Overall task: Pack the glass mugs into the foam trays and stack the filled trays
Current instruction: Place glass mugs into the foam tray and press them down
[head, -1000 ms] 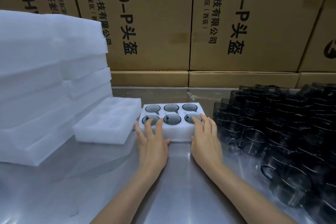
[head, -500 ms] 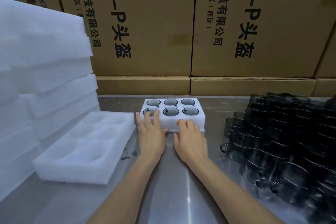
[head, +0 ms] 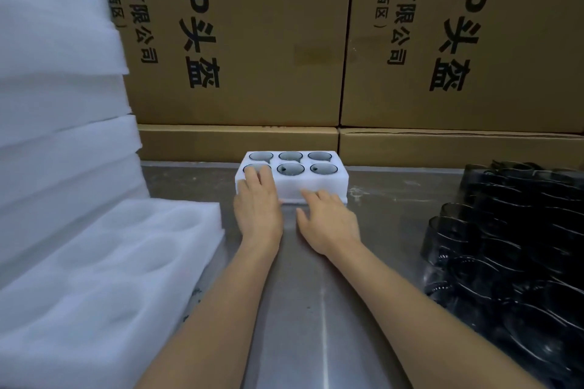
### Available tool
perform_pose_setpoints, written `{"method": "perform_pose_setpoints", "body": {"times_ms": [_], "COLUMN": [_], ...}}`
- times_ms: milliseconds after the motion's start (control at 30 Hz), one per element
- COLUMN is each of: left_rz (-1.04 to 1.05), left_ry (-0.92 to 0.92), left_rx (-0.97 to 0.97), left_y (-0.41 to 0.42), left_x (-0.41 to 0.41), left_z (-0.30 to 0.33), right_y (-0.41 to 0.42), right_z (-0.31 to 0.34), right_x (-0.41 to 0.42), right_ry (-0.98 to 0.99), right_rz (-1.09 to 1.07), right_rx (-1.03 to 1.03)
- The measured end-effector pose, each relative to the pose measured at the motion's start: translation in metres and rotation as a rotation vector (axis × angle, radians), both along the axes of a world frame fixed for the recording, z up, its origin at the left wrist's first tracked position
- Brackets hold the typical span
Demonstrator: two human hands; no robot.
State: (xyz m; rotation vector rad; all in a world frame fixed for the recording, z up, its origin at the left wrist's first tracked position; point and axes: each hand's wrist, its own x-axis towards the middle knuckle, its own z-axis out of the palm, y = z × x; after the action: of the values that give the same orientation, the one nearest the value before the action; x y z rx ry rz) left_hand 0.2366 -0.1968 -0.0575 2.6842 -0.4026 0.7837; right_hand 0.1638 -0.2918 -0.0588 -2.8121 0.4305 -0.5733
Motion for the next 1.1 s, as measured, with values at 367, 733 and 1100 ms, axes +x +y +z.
{"method": "perform_pose_setpoints", "body": {"times_ms": [367,733,1100], "left_rz": [-0.168,-0.268,-0.129], "left_ry": [0.260,0.402,0.353], "left_rx": [-0.014,0.113,0.044], "left_y": [-0.004,-0.008,0.000], "left_x": [0.015,0.033,0.003], "left_z": [-0.008,-0.012,-0.004], "right_y": [-0.015,-0.031,0.004], "right_z": [-0.001,0.000,-0.003], "right_x": [0.023,0.045,0.002], "right_ry": [0.033,0.208,0.164], "right_rz": [-0.071,-0.108,0.016], "right_rx": [0.038,0.145,0.086]}}
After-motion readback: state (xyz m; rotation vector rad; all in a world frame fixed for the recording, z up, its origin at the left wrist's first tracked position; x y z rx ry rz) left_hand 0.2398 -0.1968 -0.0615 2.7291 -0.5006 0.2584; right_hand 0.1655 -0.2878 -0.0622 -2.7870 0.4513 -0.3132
